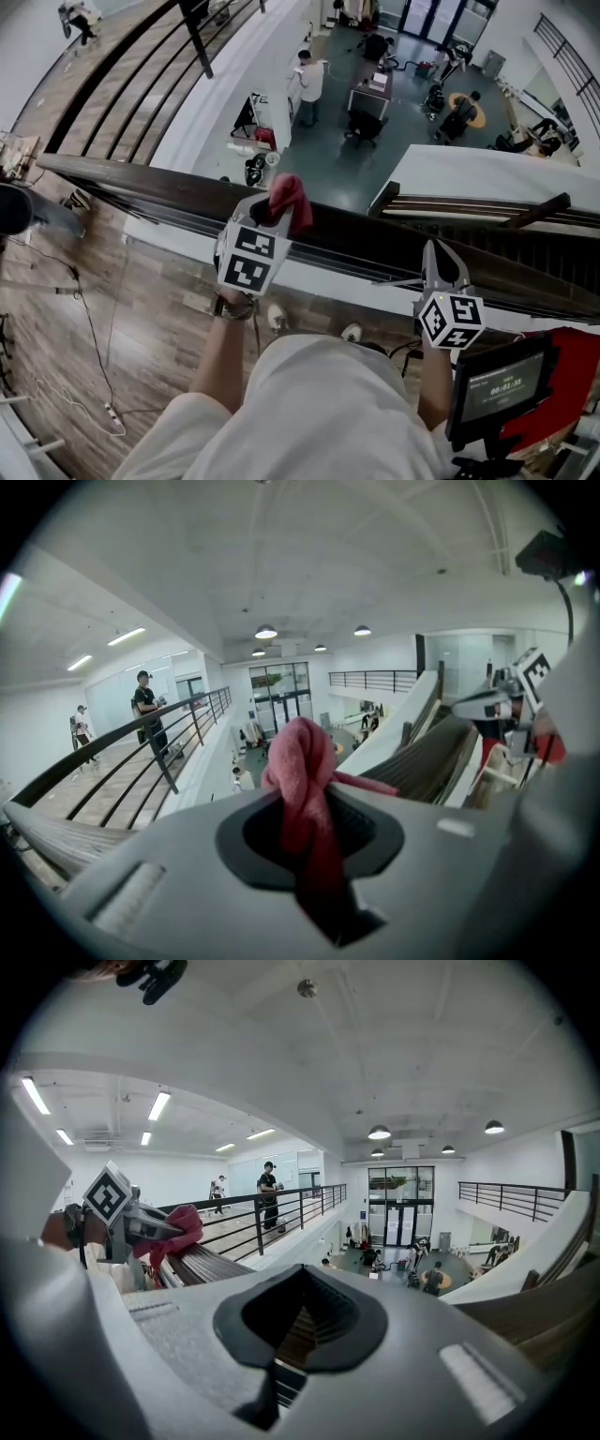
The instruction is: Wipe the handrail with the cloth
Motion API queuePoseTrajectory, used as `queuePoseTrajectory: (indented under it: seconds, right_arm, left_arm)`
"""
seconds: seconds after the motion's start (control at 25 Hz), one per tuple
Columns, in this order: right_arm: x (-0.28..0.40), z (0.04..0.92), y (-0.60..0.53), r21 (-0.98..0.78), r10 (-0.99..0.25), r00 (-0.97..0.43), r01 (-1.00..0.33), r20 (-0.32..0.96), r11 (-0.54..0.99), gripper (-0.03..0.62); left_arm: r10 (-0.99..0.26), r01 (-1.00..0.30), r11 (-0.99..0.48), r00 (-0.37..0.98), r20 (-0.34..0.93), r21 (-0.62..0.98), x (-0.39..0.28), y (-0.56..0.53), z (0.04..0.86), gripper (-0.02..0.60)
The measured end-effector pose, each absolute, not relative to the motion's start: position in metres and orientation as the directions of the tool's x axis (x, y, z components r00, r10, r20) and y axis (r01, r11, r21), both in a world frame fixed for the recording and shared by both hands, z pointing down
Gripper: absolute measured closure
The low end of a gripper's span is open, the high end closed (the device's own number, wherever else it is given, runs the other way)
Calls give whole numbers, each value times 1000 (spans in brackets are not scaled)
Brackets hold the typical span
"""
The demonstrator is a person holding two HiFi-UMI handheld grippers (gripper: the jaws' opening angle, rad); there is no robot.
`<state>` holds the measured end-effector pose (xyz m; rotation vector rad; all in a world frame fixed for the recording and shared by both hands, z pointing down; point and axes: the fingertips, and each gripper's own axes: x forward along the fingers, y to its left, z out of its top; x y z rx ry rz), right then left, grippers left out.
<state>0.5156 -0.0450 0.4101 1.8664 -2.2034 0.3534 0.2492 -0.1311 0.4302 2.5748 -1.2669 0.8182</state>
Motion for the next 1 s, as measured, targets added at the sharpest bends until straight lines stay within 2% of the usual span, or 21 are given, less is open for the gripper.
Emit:
queuePoseTrajectory:
  seconds: [0.6, 1.0]
  right_arm:
    - [537, 426, -29, -45, -912, -211, -977, 351, 208, 591]
    - [575, 427, -14, -31, -914, -209, -977, 349, 212, 591]
  left_arm:
    - [-641, -738, -667, 502, 581, -98, 296, -106, 445, 505]
    - [-637, -719, -681, 491, 594, -137, 340, -95, 446, 505]
